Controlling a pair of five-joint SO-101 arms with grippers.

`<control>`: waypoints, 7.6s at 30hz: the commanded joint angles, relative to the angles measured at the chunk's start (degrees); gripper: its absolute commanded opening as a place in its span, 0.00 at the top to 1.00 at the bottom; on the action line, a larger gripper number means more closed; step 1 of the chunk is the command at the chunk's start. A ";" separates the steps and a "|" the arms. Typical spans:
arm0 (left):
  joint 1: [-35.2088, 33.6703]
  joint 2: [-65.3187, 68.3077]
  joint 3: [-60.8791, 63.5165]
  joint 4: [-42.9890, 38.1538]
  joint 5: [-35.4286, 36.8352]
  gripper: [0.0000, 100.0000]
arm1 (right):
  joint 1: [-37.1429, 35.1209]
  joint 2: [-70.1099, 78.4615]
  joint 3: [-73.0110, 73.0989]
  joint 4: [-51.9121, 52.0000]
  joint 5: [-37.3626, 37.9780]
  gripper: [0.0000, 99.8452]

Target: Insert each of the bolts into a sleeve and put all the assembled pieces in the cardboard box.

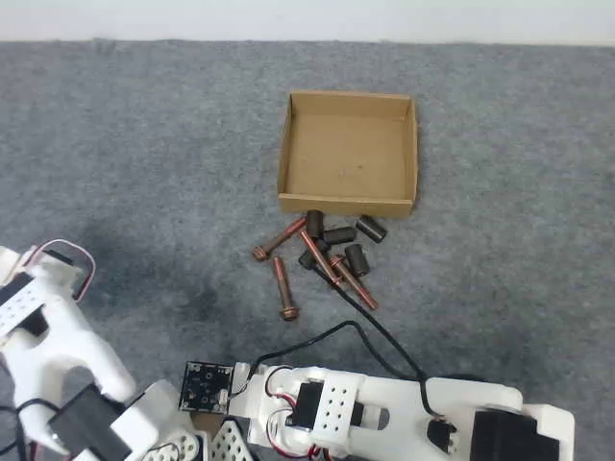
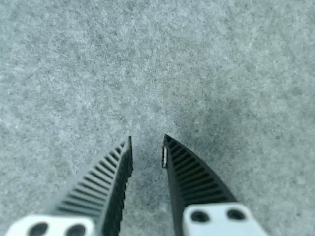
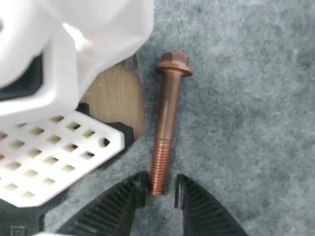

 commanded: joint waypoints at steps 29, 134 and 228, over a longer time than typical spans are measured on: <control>0.18 -0.35 -3.38 0.26 0.35 0.90 | 2.24 3.12 -11.08 -0.13 -0.70 0.90; 19.96 -0.79 -0.48 7.21 -10.29 0.90 | 60.26 5.85 -24.62 10.77 7.30 0.86; 19.69 -0.35 1.63 0.35 -10.46 0.90 | 85.23 -13.49 -3.34 17.89 8.97 0.89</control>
